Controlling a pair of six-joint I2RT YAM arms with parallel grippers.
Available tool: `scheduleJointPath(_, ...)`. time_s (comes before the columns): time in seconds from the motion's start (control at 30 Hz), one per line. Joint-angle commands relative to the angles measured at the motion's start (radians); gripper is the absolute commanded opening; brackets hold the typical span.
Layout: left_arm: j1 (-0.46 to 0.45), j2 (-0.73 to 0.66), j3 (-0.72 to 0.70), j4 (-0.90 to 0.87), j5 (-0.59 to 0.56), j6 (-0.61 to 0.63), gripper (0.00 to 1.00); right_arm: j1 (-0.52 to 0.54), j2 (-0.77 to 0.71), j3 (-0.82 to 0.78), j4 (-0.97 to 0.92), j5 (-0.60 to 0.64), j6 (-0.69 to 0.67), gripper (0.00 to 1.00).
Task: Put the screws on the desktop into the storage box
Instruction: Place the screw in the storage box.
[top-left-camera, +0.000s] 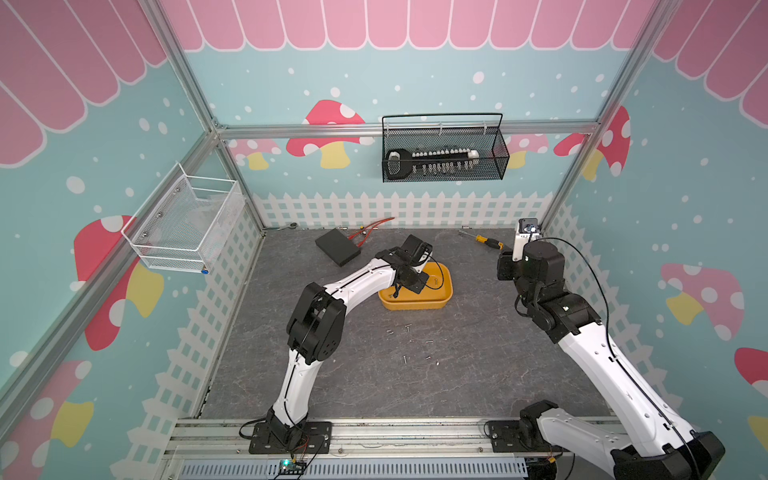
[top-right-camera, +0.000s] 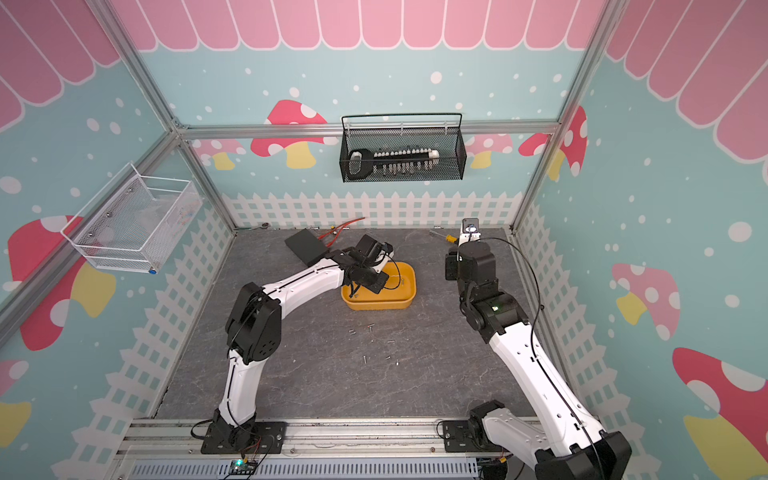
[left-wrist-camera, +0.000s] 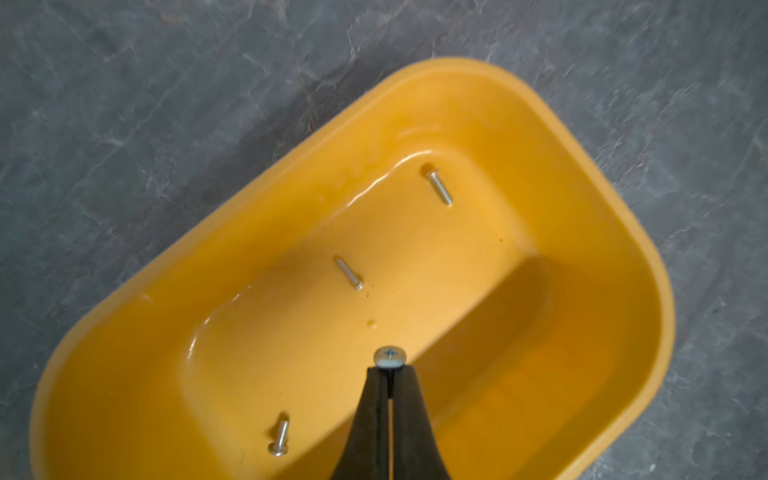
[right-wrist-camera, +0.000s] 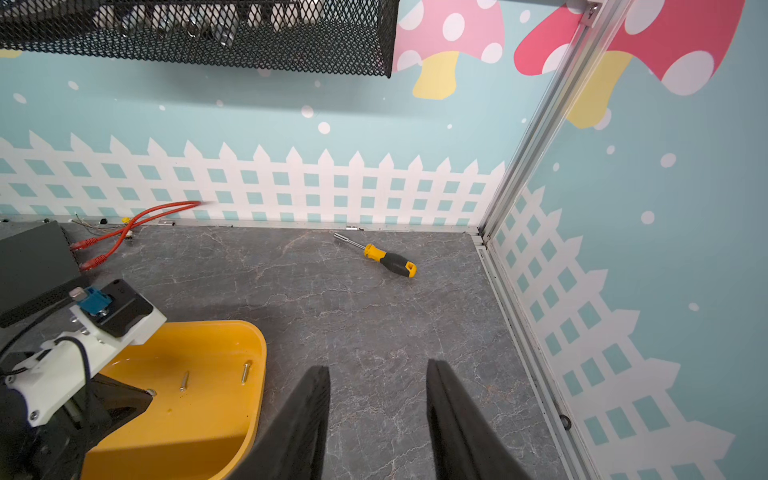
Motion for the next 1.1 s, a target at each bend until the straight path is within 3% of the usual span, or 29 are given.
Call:
scheduleJointPath(0.0,0.017,0.028,0.052,-0.048,-0.029,-0.013,0.0,-0.006,0.006,-0.016,0.014,-0.014,0.018,0.44)
scheduleJointPath(0.4,0.048,0.205,0.249,-0.176,-0.1,-0.022,0.0,-0.006,0.025,-0.025,0.02,-0.033,0.032,0.44)
scheduleJointPath(0.87,0.058,0.26,0.269,-0.191,-0.074,-0.031,0.0,-0.006,0.017,-0.033,0.02,-0.032,0.033,0.44)
scheduleJointPath(1.07,0.057,0.248,0.264,-0.19,-0.077,-0.034,0.24,-0.006,0.014,-0.026,0.018,-0.032,0.032,0.44)
